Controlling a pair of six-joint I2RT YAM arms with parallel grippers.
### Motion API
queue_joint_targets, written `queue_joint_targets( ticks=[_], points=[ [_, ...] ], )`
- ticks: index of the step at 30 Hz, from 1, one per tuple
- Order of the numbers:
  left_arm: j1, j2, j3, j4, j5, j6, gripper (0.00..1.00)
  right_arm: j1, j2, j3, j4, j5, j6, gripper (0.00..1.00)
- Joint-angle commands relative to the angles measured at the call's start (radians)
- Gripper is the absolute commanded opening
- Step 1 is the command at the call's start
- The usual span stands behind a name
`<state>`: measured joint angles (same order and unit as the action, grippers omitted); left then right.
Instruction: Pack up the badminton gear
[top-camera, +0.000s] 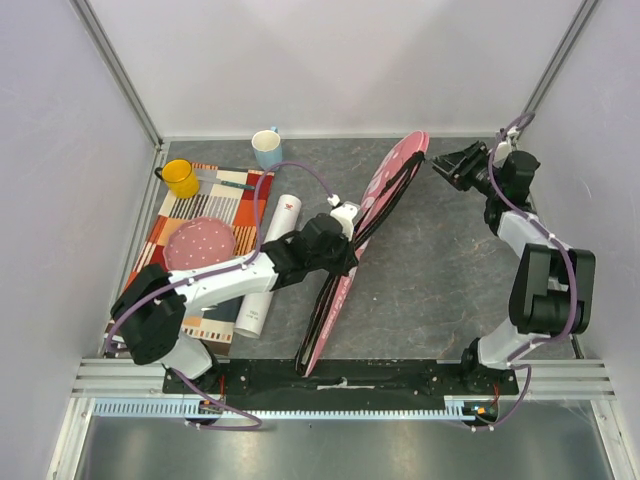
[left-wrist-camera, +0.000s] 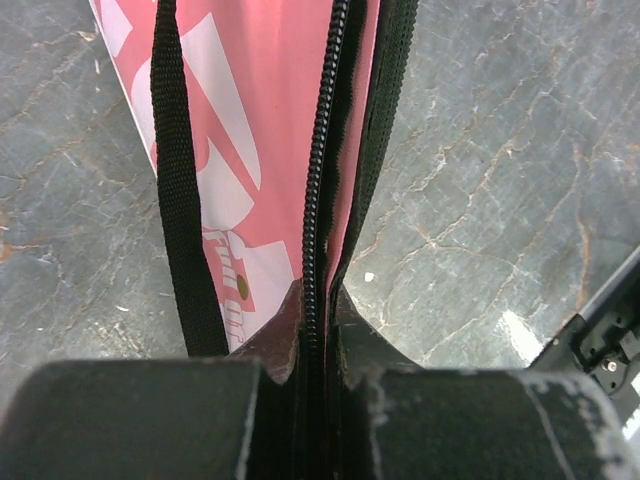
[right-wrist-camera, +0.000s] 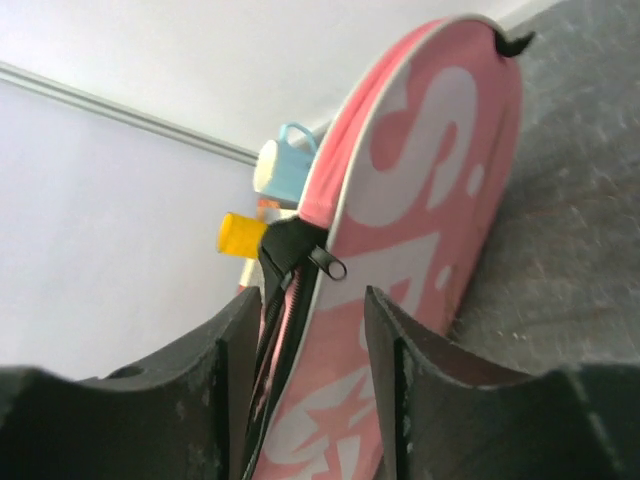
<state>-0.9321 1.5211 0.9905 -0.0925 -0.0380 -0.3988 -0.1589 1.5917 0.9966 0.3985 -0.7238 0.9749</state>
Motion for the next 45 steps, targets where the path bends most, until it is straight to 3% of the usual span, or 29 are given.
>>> queue_joint_targets(
  ticks=[1,5,10,18,29,36,38,41,45],
  points=[
    [0.033,-0.048,-0.010,0.089,0.153,-0.087,0.02,-0.010,0.117,-0.049,0.560,-0.137,0.304,0.54],
    [0.061,-0.061,-0.036,0.119,0.211,-0.112,0.02,-0.011,0.211,-0.042,0.788,-0.157,0.432,0.52],
    [0.073,-0.067,-0.049,0.126,0.236,-0.120,0.02,-0.010,0.269,-0.041,0.893,-0.154,0.501,0.50],
    [0.076,-0.067,-0.050,0.134,0.248,-0.130,0.02,-0.010,0.343,-0.061,1.068,-0.166,0.636,0.33],
    [0.075,-0.065,-0.049,0.132,0.260,-0.130,0.02,-0.010,0.350,-0.058,1.076,-0.161,0.634,0.20],
    [0.076,-0.064,-0.050,0.134,0.257,-0.130,0.02,-0.011,0.355,-0.052,1.085,-0.169,0.637,0.00],
    [0.076,-0.061,-0.050,0.132,0.253,-0.132,0.02,-0.010,0.347,-0.043,1.080,-0.177,0.631,0.00],
    [0.076,-0.058,-0.047,0.129,0.250,-0.135,0.02,-0.008,0.314,-0.042,1.019,-0.180,0.575,0.00],
    [0.076,-0.036,-0.027,0.128,0.245,-0.141,0.02,0.013,0.214,-0.059,0.684,-0.157,0.369,0.00]
  ],
)
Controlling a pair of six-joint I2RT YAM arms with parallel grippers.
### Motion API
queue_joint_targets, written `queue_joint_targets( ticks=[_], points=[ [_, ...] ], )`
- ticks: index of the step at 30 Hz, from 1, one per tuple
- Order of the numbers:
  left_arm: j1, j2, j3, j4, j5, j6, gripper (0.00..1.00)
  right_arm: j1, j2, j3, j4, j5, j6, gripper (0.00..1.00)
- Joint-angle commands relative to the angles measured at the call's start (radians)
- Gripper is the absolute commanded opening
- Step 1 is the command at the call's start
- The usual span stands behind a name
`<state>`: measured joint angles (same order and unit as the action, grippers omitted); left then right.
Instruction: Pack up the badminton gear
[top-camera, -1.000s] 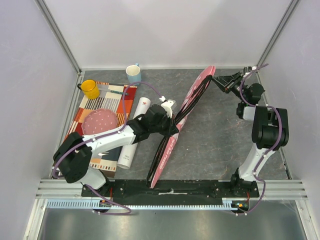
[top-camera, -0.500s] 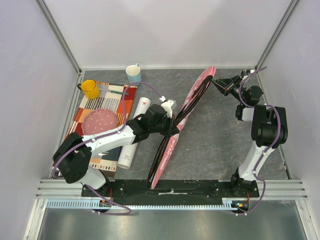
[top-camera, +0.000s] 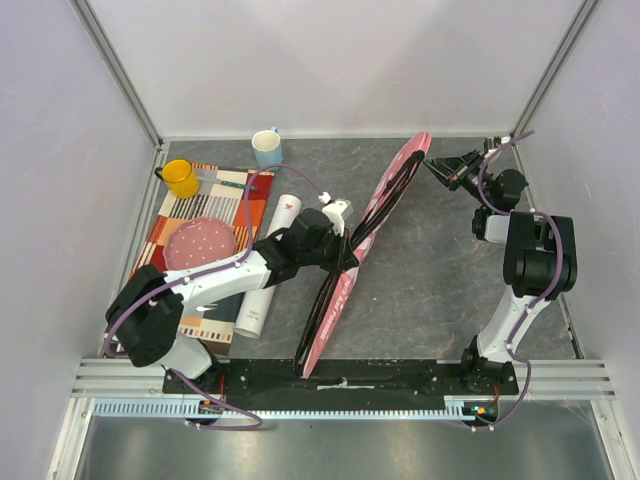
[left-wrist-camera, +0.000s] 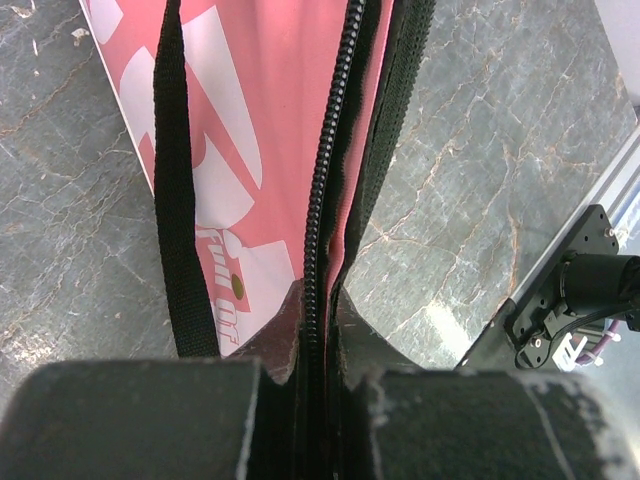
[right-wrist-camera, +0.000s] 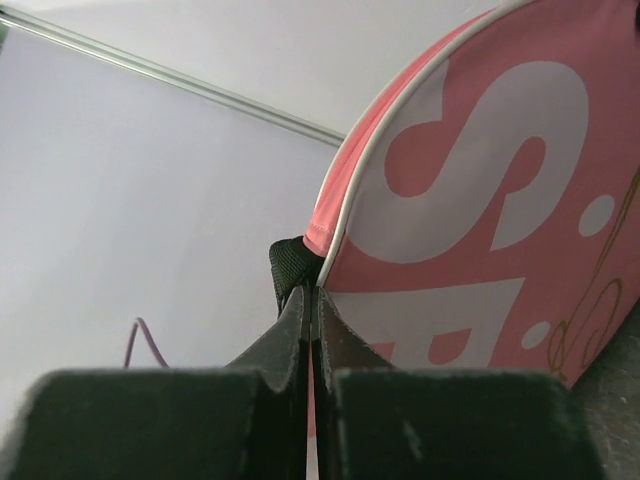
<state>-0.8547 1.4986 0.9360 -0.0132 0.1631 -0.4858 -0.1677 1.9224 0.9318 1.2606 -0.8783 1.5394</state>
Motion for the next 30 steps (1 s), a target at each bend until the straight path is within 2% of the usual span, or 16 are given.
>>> queue_joint_targets(
  ticks=[1,3,7,12,19,22,25,28,29,30],
  points=[
    [-0.001,-0.011,0.032,0.050,0.042,-0.056,0.02,0.030,-0.169,-0.007,-0.238,0.019,-0.285,0.00],
    [-0.001,0.006,0.052,0.051,0.042,-0.057,0.02,0.055,-0.215,-0.017,-0.410,0.050,-0.370,0.00],
    [0.000,0.029,0.076,0.064,0.053,-0.065,0.02,0.100,-0.322,-0.082,-0.520,0.100,-0.471,0.00],
    [-0.003,0.038,0.093,0.077,0.072,-0.077,0.02,0.187,-0.390,-0.097,-0.788,0.186,-0.649,0.00],
    [-0.003,0.028,0.098,0.062,0.070,-0.070,0.02,0.228,-0.465,-0.177,-0.747,0.202,-0.653,0.00],
    [-0.012,0.014,0.072,0.065,0.090,-0.059,0.03,0.177,-0.419,-0.090,-0.794,0.173,-0.662,0.00],
    [-0.015,-0.011,0.049,0.062,0.078,-0.051,0.10,0.143,-0.358,0.002,-0.791,0.150,-0.650,0.00],
    [-0.017,-0.021,0.064,0.035,0.091,-0.039,0.37,0.142,-0.306,0.074,-0.777,0.131,-0.637,0.00],
    [-0.017,-0.024,0.067,0.019,0.102,-0.037,0.62,0.142,-0.298,0.088,-0.788,0.128,-0.641,0.00],
    [-0.014,-0.041,0.070,0.019,0.107,-0.036,0.70,0.142,-0.283,0.111,-0.799,0.125,-0.647,0.00]
  ],
)
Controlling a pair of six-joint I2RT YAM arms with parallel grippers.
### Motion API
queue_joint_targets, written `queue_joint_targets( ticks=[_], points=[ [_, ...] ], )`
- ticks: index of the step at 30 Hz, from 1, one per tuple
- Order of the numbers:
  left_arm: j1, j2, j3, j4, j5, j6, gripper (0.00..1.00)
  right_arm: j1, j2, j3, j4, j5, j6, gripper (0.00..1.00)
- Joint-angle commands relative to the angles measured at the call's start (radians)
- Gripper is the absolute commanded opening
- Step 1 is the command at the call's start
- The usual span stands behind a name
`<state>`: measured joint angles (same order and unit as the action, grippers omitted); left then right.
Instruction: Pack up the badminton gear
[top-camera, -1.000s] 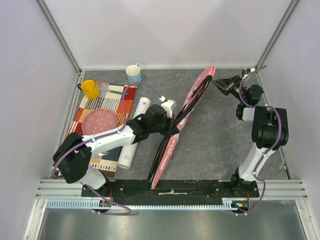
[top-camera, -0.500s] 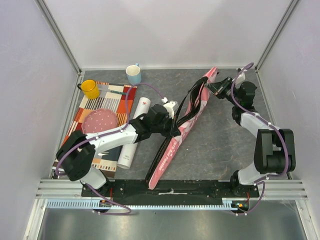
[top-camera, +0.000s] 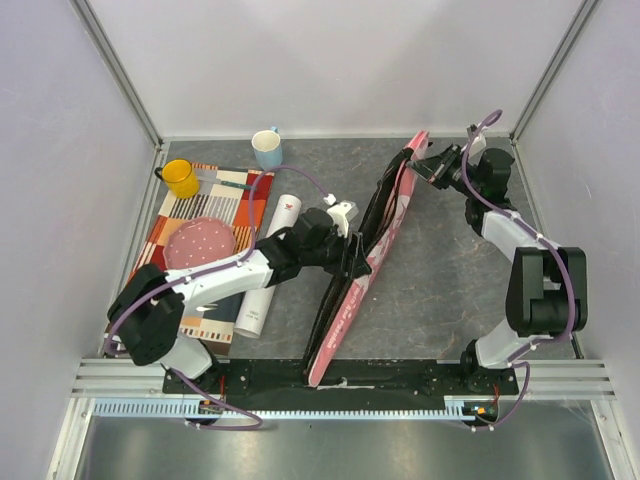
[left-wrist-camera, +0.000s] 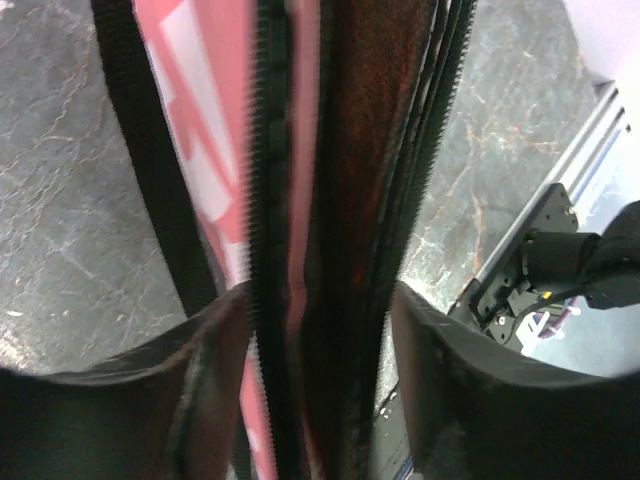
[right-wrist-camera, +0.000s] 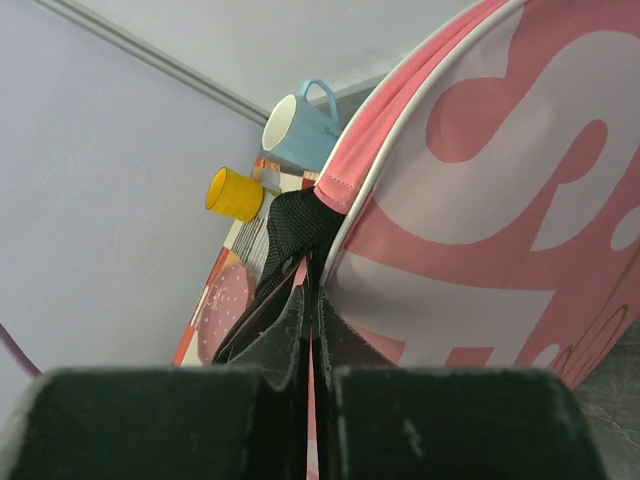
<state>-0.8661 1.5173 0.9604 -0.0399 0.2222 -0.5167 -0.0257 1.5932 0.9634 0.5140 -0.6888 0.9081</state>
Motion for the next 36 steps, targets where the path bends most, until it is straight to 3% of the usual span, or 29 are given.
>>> queue_joint_targets(
  ticks=[1,5,7,9,12,21,24,27,31,36],
  points=[
    [-0.002,-0.071,0.054,0.046,0.051,-0.003,0.74,-0.002,0.054,0.087,-0.061,-0.075,-0.024,0.00],
    [-0.002,-0.121,0.121,-0.043,0.028,0.032,0.79,-0.002,0.094,0.132,-0.055,-0.115,-0.021,0.00],
    [0.001,-0.129,0.200,-0.106,-0.060,0.052,0.80,-0.002,0.116,0.146,-0.040,-0.141,-0.017,0.00],
    [0.015,-0.128,0.260,-0.141,-0.136,0.063,0.71,0.000,0.125,0.158,-0.032,-0.150,-0.017,0.00],
    [0.064,-0.076,0.368,-0.115,-0.219,0.041,0.71,-0.002,0.132,0.166,-0.009,-0.164,-0.006,0.00],
    [0.133,0.446,0.985,-0.189,-0.204,0.170,0.79,0.010,0.154,0.192,0.032,-0.164,0.029,0.00],
    [0.142,0.579,1.121,-0.177,-0.247,0.191,0.79,0.018,0.160,0.219,0.003,-0.164,0.012,0.00],
    [0.156,0.694,1.239,-0.158,-0.193,0.166,0.79,0.020,0.163,0.250,-0.034,-0.160,-0.009,0.00],
    [0.156,0.739,1.258,-0.075,-0.158,0.144,0.79,0.020,0.172,0.273,-0.060,-0.155,-0.023,0.00],
    [0.156,0.753,1.244,0.007,-0.205,0.150,0.70,0.053,0.168,0.273,-0.098,-0.141,-0.054,0.00]
  ],
)
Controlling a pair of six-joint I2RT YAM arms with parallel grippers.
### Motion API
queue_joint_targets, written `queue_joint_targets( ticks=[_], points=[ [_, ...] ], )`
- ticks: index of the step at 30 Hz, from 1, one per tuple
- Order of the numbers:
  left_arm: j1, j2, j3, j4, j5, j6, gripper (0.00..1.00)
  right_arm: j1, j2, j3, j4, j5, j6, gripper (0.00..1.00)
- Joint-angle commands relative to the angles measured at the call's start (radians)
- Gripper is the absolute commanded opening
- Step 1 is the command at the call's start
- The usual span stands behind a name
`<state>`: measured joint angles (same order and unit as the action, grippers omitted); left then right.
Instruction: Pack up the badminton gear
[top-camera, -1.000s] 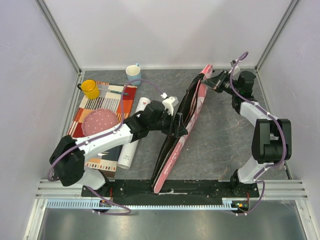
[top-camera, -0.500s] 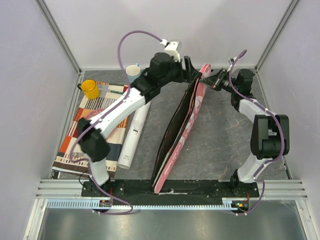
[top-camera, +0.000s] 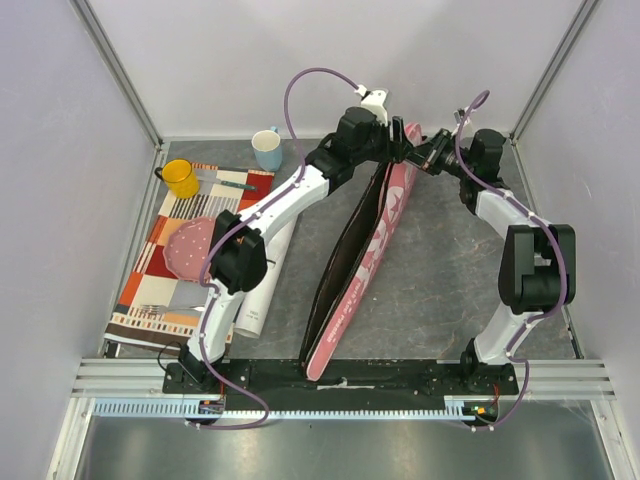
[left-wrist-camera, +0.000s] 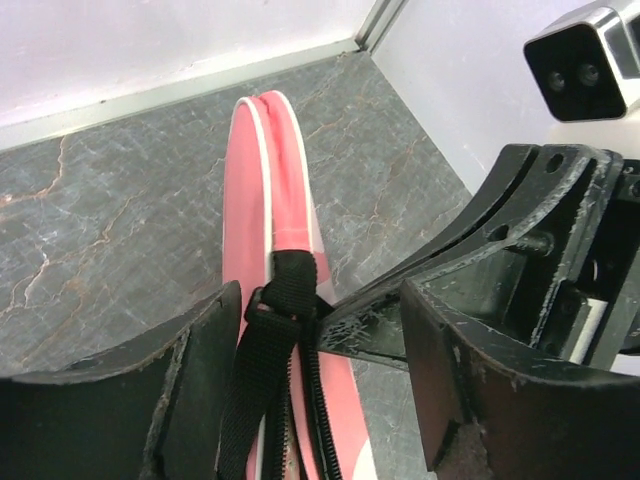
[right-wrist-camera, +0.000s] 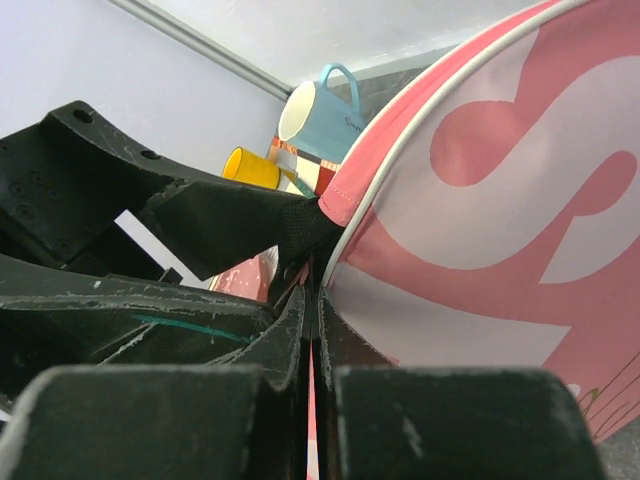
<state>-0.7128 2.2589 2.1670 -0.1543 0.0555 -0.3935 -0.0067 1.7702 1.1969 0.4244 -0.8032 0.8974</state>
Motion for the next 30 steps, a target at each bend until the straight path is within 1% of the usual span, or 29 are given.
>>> queue_joint_targets(
  ticks=[1,2,3,4,6,7,8,11,13,15,16,17,18,20,21,22,23,24,25,27,28,29,30],
  points=[
    [0.003,0.014,0.028,0.136,-0.045,0.033,0.65,0.033,-0.009,0.036,-0.007,-0.027,-0.041,0.00],
    [0.003,0.014,0.024,0.142,-0.054,0.033,0.62,0.033,-0.009,0.036,-0.006,-0.027,-0.043,0.00],
    [0.004,0.016,0.024,0.147,-0.096,0.030,0.59,0.033,-0.008,0.035,-0.006,-0.027,-0.043,0.00],
    [0.003,0.021,0.022,0.151,-0.098,0.025,0.56,0.033,-0.006,0.035,-0.006,-0.027,-0.043,0.00],
    [0.003,0.031,0.034,0.150,-0.111,0.016,0.60,0.033,-0.006,0.035,-0.004,-0.027,-0.041,0.00],
    [0.004,0.033,0.033,0.151,-0.123,0.012,0.70,0.033,-0.006,0.035,-0.004,-0.027,-0.043,0.00],
    [0.006,0.037,0.030,0.183,-0.126,0.010,0.74,0.033,-0.006,0.035,-0.006,-0.028,-0.043,0.00],
    [0.016,0.053,0.040,0.190,-0.118,-0.011,0.74,0.033,-0.006,0.038,-0.006,-0.031,-0.045,0.00],
    [0.016,0.068,0.060,0.173,-0.108,0.004,0.71,0.033,-0.005,0.041,-0.009,-0.033,-0.046,0.00],
    [0.016,0.088,0.079,0.170,-0.106,0.022,0.70,0.033,-0.003,0.044,-0.009,-0.036,-0.046,0.00],
    [0.016,0.094,0.082,0.167,-0.102,0.030,0.68,0.034,-0.003,0.046,-0.010,-0.036,-0.048,0.00],
    [0.019,0.109,0.099,0.164,-0.094,0.036,0.65,0.031,-0.003,0.046,-0.007,-0.034,-0.046,0.00],
    [0.021,0.117,0.106,0.160,-0.060,0.042,0.60,0.033,-0.003,0.047,-0.007,-0.034,-0.048,0.00],
    [0.024,0.139,0.140,0.136,-0.001,0.048,0.56,0.034,0.000,0.049,-0.006,-0.033,-0.049,0.00],
    [0.024,0.143,0.146,0.137,0.013,0.053,0.49,0.033,0.003,0.053,-0.006,-0.034,-0.048,0.00],
    [0.024,0.148,0.151,0.137,0.014,0.053,0.43,0.033,0.005,0.055,-0.006,-0.031,-0.048,0.00],
    [0.023,0.151,0.158,0.136,0.010,0.054,0.35,0.033,0.008,0.056,-0.007,-0.031,-0.048,0.00],
    [0.024,0.156,0.163,0.137,-0.002,0.064,0.17,0.034,0.009,0.061,-0.010,-0.030,-0.049,0.00],
    [0.024,0.160,0.168,0.140,-0.006,0.070,0.11,0.034,0.006,0.063,-0.016,-0.022,-0.063,0.00],
    [0.023,0.166,0.188,0.151,-0.035,0.081,0.02,0.053,-0.008,0.061,-0.071,-0.002,-0.092,0.00],
    [0.021,0.168,0.195,0.150,-0.054,0.082,0.02,0.062,-0.018,0.047,-0.076,0.015,-0.092,0.00],
    [0.019,0.171,0.215,0.151,-0.112,0.084,0.02,0.089,-0.035,0.029,-0.055,0.025,-0.081,0.00],
    [0.018,0.177,0.232,0.151,-0.130,0.096,0.02,0.106,-0.078,-0.023,-0.050,0.041,-0.078,0.00]
  ],
)
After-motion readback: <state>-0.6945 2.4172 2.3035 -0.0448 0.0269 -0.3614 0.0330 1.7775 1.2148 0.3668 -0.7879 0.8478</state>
